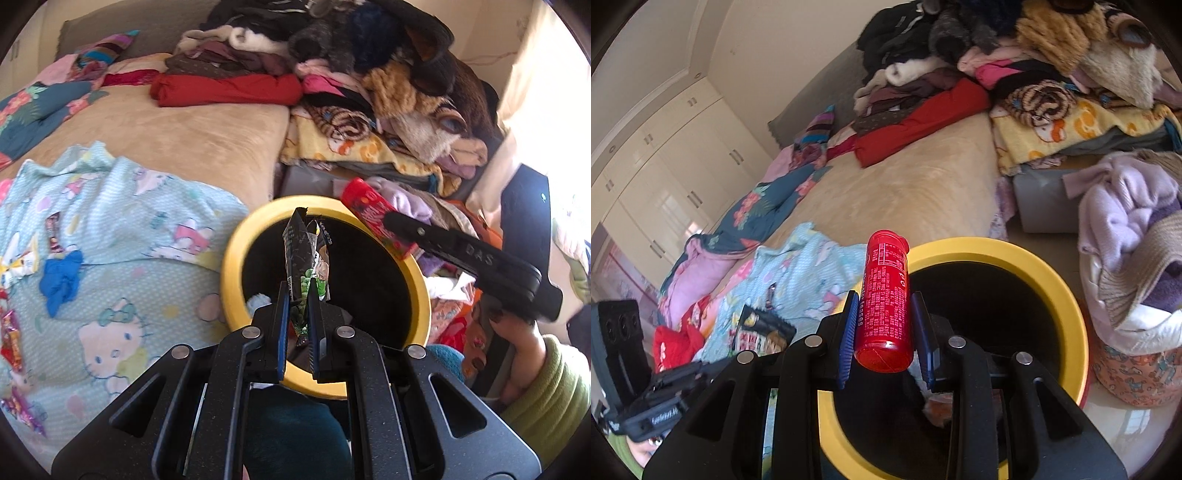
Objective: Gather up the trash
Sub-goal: 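Carry the red can and snack wrapper toward the yellow bin, then open both grippers over the bin to drop the can and wrapper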
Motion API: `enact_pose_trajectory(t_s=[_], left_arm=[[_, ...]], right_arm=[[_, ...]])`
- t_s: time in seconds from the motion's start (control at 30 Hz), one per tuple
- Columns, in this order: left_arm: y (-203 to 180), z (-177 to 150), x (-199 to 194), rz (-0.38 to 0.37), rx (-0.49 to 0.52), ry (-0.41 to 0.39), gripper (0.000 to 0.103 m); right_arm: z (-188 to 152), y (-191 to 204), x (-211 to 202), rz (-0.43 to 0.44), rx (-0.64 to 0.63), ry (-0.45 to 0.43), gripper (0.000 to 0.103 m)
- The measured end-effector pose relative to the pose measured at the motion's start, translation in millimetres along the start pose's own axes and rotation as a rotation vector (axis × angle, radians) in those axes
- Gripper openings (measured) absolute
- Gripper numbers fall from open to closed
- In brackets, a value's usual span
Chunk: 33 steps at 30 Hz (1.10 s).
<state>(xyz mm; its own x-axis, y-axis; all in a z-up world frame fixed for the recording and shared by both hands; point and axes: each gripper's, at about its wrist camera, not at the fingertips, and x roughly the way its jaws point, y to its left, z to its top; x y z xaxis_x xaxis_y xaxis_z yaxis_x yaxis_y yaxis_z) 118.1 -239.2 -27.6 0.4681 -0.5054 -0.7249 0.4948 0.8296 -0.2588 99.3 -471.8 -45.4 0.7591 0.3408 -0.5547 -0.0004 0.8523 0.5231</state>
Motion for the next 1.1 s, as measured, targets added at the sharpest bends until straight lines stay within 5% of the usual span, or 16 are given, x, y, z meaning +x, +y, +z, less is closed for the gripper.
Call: enact_pose_trajectory(t_s=[0.67,0.73,0.77,0.87,0.93,1.1], left_arm=[[-28.1,-15.0,53.8,-0.059,0.066,0.119,0.007],[-24.3,-15.4,55.9,-0.041,0.054,0.119,0.027],[-21.6,-15.7,55.8,-0.019,0.048,0.113,0.05],[-17.5,-15.6,45.6,0.07,0.093,0.061,0.066],[-8.7,-14.0,38.9,0.101,0.073,0.043,0.087],[27.2,-9.3,17.9,0.172,-0.034,-0.017,0.092]], right_arm=[[-7.2,-44.0,7.9,-0.075,0.086,0.044,0.029],[-7.1,-42.8,10.0,-0.1,0.078,0.053,0.036],[-7.0,-41.2,9.7,-0.116,0.07,0.049,0.053],[-6.1,-36.8,7.3,-0.142,0.049,0.027,0.066],[-5.7,-31.3,8.9,-0.155,0.019,0.03,0.071],[-7.1,-11.4,13.0,-0.158,-0.036,0.025,0.079]])
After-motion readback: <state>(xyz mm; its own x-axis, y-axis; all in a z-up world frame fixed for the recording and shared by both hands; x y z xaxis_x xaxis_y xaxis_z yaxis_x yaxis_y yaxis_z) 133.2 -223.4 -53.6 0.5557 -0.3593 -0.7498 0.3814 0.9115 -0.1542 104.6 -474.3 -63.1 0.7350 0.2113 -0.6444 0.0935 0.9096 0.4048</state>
